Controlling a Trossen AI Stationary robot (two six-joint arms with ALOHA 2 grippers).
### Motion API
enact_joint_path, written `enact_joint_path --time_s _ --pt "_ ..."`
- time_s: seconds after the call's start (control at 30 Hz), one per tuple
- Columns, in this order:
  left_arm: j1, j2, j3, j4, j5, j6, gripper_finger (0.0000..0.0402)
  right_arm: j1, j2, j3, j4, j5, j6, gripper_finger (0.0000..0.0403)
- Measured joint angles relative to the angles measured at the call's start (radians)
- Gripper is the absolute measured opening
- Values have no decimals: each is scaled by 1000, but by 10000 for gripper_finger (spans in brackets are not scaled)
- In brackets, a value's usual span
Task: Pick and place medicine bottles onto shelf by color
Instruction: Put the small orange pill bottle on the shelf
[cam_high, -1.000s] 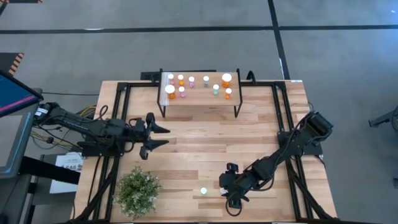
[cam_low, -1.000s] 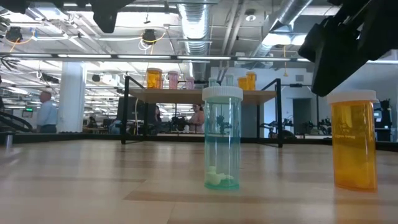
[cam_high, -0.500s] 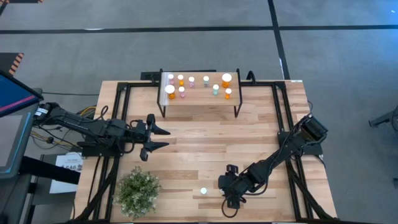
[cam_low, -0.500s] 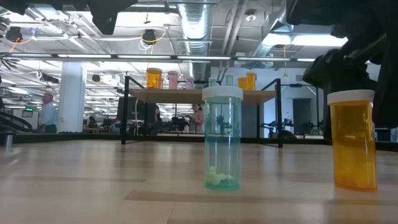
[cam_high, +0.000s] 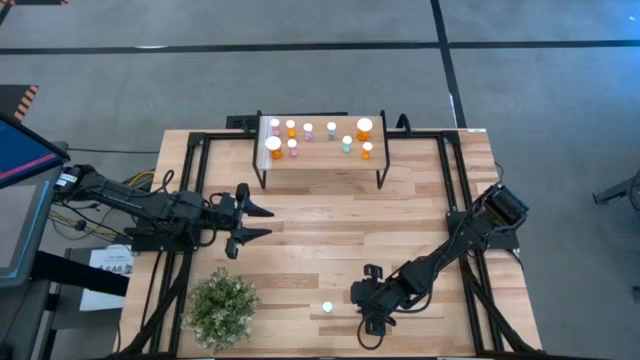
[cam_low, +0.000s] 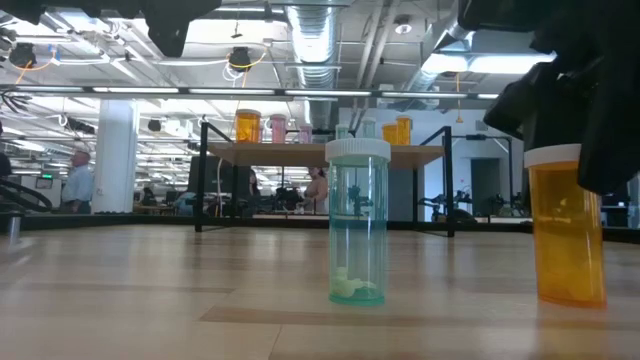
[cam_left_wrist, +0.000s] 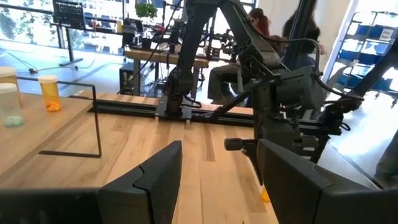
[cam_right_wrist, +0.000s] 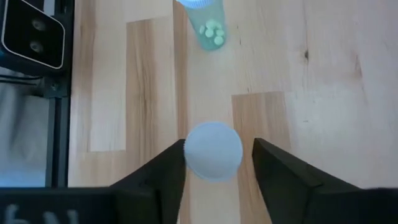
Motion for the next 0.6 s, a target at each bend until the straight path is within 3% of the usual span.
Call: enact_joint_path --time_s 0.3,0.6 --pt "0 0 0 -4 0 -1 196 -13 -8 16 -15 1 -37 139" --pt "0 0 0 -9 -4 -8 196 -62 -8 174 -162 1 -198 142"
